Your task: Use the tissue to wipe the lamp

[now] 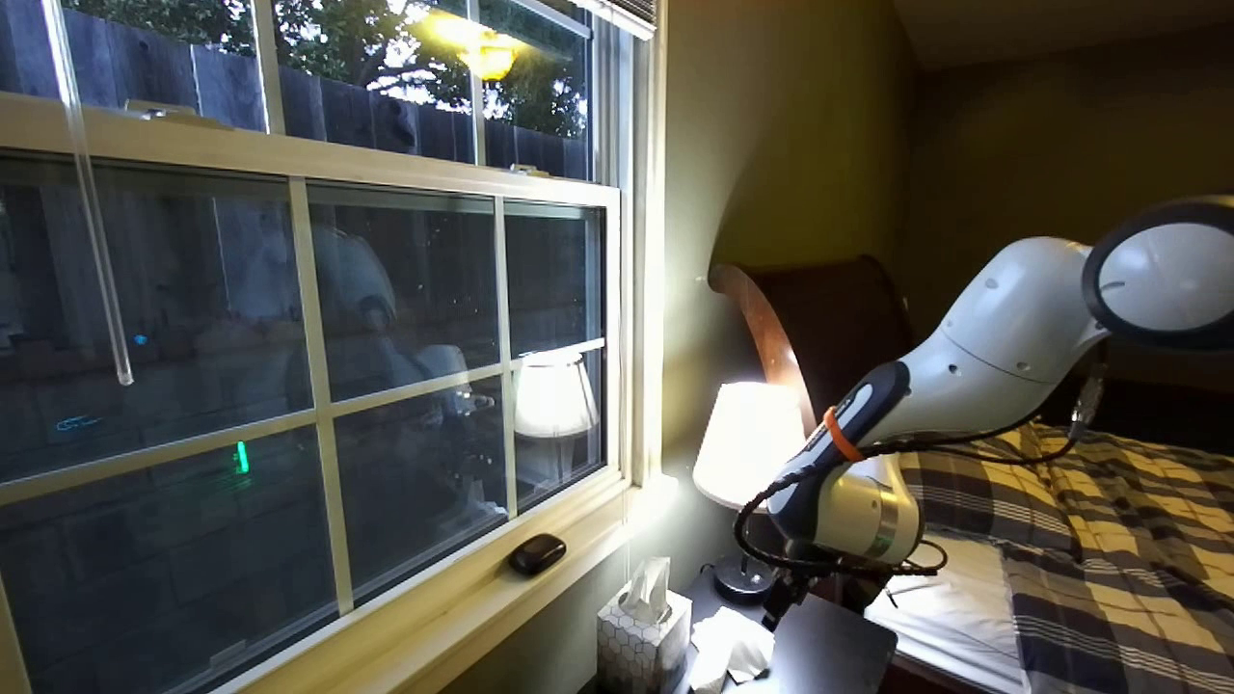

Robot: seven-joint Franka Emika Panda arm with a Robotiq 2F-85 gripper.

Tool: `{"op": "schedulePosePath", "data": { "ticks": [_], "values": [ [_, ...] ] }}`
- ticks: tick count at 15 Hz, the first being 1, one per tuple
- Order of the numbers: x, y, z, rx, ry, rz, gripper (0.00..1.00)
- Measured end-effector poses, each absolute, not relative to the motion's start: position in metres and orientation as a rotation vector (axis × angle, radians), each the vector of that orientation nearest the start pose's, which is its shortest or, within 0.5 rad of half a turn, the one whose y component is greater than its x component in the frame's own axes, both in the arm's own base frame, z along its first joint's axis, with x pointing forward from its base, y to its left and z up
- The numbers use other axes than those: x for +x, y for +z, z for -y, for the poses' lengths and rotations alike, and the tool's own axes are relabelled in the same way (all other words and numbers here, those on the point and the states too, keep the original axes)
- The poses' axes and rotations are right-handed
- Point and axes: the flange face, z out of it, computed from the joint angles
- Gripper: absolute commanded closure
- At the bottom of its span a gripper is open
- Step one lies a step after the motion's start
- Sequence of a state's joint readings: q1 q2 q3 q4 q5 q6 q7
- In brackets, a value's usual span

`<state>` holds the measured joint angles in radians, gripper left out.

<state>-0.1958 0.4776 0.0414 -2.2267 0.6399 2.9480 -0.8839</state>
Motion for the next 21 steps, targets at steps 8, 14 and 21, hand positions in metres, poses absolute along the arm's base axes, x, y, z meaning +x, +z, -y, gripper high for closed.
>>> {"op": "schedulePosePath", "data": {
  "ticks": [8, 14, 21],
  "values": [
    [0.580, 0.132, 0.120, -2.959, -0.668, 0.440, 0.25],
    [0.581, 0.106, 0.119, -2.887, -0.685, 0.518, 0.65],
    [0.575, 0.094, 0.125, -2.916, -0.689, 0.502, 1.00]
  ]
}}
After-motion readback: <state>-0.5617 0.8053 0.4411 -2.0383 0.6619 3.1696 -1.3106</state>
